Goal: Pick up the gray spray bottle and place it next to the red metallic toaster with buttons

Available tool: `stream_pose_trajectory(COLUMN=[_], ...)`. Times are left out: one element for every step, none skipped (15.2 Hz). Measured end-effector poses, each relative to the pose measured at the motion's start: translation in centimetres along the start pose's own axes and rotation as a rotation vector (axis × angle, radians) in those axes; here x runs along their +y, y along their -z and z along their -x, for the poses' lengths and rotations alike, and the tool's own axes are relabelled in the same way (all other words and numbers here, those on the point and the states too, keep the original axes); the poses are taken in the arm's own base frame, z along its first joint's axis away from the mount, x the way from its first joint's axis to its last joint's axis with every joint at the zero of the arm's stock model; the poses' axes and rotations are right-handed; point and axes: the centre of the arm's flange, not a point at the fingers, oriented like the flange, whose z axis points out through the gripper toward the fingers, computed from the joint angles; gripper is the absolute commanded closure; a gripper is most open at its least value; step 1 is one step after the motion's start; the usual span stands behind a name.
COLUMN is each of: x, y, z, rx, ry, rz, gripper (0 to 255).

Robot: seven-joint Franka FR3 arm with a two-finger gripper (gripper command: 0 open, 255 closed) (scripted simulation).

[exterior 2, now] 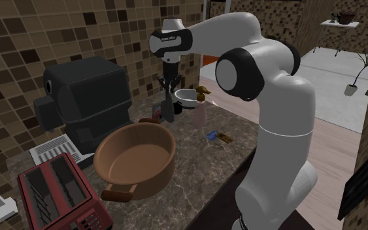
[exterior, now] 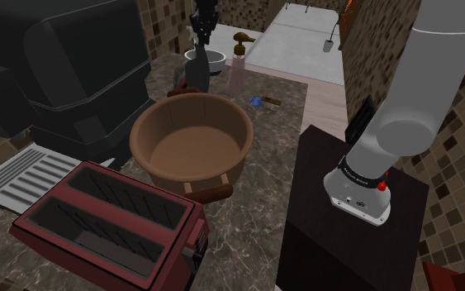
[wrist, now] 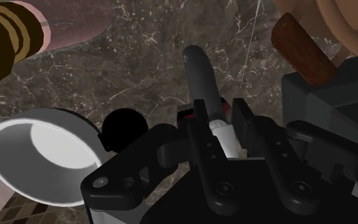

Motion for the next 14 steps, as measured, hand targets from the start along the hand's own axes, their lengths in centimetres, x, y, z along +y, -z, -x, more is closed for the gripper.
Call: stream_pose_trajectory(x=[0.0, 0.0, -0.2, -0.2, -0.3, -0.2, -0.2, -0.1, -0.2, -0.3, -0.4, -0.4, -0.4, -0.4], y=[0.5, 1.0, 1.5, 2.0, 2.5, 3.1, 3.7, 4.1, 4.8, 5.2, 5.8, 6.4, 6.9, 7.4], z=[0.0, 0.0, 0.0, -0.1, 0.0, -0.1, -0.1, -0.1, -0.3, -0.3, -0.3, -0.3, -0.4, -0.5], rx=[0.0, 0.0, 0.0, 0.0, 0.0, 0.0, 0.0, 0.0, 0.0, 0.0, 0.0, 0.0, 0.0, 0.0], ry=[0.0, 0.0, 0.0, 0.0, 0.0, 0.0, 0.0, 0.0, 0.0, 0.0, 0.0, 0.0, 0.0, 0.0], rz=[0.0, 0.0, 0.0, 0.0, 0.0, 0.0, 0.0, 0.0, 0.0, 0.0, 0.0, 0.0, 0.0, 0.0], gripper=[255, 255, 255, 255, 255, 255, 255, 255, 255, 255, 255, 255, 255, 255])
